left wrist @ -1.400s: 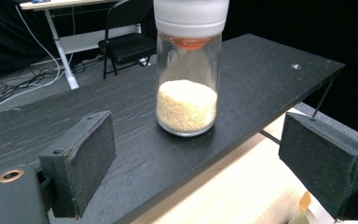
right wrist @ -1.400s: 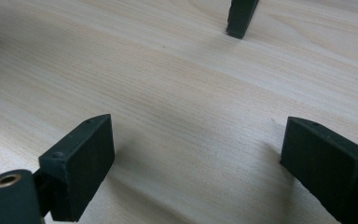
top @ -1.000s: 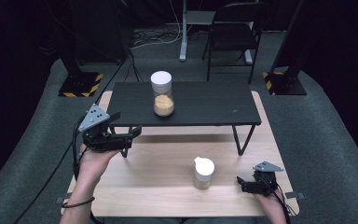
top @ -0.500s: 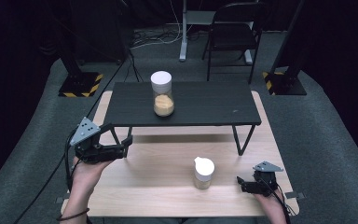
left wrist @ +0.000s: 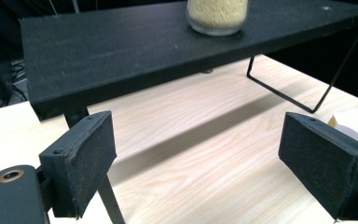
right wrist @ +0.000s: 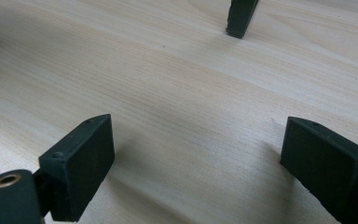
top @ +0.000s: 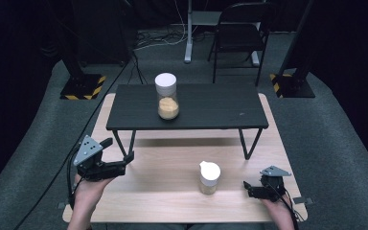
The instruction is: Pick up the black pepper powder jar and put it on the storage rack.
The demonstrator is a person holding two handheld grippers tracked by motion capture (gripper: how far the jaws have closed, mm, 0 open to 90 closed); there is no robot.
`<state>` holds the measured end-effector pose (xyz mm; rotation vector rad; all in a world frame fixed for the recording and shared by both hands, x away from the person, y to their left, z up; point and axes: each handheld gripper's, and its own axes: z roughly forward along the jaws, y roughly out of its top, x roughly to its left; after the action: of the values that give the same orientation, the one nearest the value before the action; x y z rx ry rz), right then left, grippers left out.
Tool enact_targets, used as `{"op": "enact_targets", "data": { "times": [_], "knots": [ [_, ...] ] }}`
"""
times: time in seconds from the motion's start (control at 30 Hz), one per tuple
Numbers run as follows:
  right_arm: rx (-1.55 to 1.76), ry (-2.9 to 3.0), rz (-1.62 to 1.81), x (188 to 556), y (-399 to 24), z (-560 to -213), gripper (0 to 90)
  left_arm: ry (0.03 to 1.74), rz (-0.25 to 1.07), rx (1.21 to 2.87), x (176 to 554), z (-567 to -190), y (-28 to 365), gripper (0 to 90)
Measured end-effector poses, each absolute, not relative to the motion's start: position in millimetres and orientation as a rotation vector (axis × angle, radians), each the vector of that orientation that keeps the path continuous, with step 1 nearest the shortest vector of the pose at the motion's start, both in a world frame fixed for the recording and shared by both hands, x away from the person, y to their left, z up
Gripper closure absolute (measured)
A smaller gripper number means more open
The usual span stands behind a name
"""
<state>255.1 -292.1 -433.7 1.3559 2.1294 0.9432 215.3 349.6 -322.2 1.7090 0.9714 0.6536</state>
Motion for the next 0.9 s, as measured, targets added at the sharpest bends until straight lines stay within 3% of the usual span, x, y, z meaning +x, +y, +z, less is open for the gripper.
{"op": "enact_targets", "data": {
  "times": [0.9],
  "knots": [
    [1.358, 2.128, 0.943, 255, -292, -434, 8.6, 1.044, 0.623, 1.73, 204, -393, 354, 10.7]
  ]
}}
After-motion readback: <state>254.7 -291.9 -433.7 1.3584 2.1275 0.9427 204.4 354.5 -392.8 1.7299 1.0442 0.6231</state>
